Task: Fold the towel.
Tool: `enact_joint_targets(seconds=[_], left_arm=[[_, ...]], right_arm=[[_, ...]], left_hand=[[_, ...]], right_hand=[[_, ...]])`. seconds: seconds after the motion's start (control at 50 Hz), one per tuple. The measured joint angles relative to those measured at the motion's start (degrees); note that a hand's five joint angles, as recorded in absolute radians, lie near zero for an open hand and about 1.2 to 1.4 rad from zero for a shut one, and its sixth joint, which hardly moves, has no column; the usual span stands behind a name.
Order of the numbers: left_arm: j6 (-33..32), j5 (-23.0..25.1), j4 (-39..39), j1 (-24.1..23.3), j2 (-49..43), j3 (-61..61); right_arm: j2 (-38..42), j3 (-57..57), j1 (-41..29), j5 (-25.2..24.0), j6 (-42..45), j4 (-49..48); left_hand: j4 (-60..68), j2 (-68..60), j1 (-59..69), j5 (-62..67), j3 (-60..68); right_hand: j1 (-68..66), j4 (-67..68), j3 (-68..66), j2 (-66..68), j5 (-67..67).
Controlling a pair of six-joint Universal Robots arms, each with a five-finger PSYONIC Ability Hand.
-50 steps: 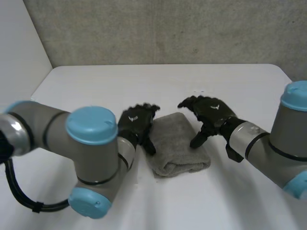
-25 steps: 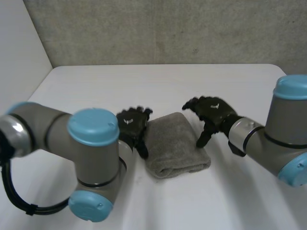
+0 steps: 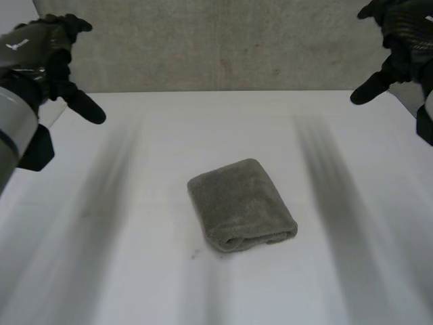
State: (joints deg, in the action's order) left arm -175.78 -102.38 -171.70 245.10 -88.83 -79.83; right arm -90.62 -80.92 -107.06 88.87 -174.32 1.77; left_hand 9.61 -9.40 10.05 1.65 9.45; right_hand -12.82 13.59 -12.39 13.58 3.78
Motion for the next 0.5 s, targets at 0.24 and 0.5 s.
enact_joint_targets(seconds=[0.24, 0.5], left_arm=[[0.00, 0.20, 0.73, -0.68, 1.59, -0.44], [0.00, 0.49, 0.32, -0.84, 1.31, -0.42]], right_arm=[[-1.47, 0.46, 0.72, -1.02, 0.12, 2.80], [-0.85, 0.00, 0.43, -1.07, 0.12, 2.30]], left_hand=[[0.00, 0.00, 0.00, 0.00, 0.00], [0.00, 0.00, 0.00, 0.00, 0.00]], right_hand=[[0.00, 0.00, 0.00, 0.00, -0.02], [0.00, 0.00, 0.00, 0.00, -0.03]])
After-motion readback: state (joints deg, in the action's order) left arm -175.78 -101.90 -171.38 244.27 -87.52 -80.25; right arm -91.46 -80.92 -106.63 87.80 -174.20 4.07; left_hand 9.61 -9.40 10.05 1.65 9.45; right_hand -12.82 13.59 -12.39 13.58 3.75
